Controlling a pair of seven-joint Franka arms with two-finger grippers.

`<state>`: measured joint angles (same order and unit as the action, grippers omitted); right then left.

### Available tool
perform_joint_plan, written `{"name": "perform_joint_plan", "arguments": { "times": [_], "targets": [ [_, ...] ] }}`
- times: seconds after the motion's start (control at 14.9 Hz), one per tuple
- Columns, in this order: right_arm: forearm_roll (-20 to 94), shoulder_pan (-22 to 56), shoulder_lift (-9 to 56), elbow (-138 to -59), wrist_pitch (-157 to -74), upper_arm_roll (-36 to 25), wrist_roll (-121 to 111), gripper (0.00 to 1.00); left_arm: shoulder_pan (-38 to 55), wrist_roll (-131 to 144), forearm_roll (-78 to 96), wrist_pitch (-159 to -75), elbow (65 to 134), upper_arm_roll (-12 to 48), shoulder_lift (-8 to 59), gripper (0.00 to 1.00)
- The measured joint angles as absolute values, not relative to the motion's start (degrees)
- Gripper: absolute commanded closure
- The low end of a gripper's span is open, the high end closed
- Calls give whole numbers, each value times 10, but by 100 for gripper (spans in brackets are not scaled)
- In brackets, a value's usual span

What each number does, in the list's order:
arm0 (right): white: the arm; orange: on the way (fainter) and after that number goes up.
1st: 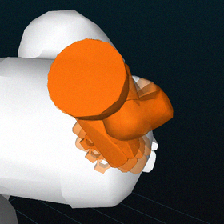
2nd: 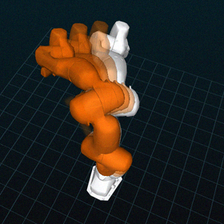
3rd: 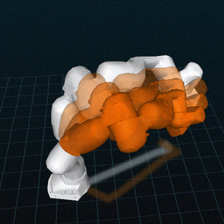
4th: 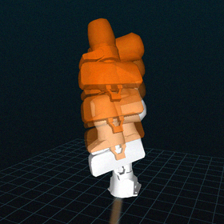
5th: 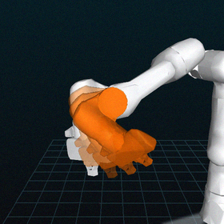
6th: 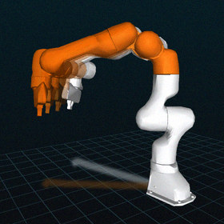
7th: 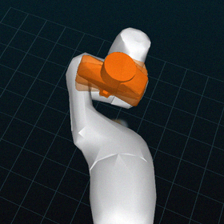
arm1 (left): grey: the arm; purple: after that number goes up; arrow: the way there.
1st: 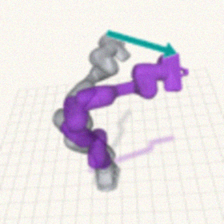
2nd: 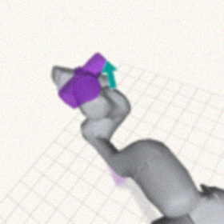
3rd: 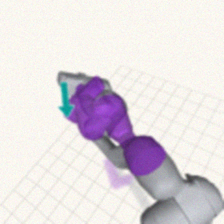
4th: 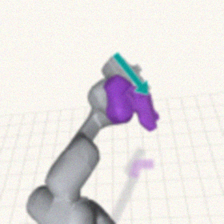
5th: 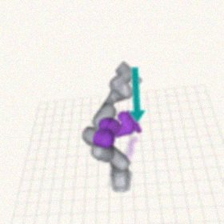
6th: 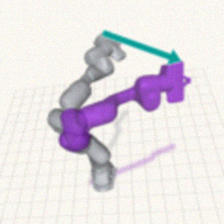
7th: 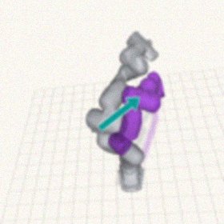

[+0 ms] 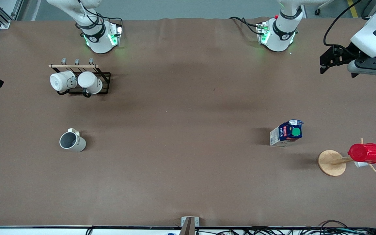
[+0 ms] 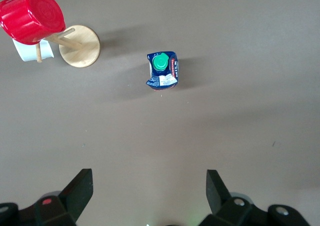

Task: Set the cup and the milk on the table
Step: 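Reach the right gripper to the white mug while the left gripper reaches the milk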

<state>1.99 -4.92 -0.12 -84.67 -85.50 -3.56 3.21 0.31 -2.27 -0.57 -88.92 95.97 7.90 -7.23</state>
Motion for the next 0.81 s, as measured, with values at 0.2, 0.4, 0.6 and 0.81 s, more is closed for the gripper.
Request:
{"name": "perform_joint_plan", "arguments": {
  "times": [0.2,0.4,0.6,0.81],
  "targets": [
    [20,-48,-1,-847,-867,-35,32,0,-6,-23,-6,-886,959,78,-72,0],
    [20,-49,-1,-847,-868,-36,32,0,-14,-23,-6,-886,953,77,-60,0],
    [20,-49,0,-848,-868,-36,32,0,-14,-14,-6,-915,944,77,-12,0],
    [22,-44,13,-877,-902,-34,31,0,-14,30,-6,-969,949,79,43,0]
  ]
}}
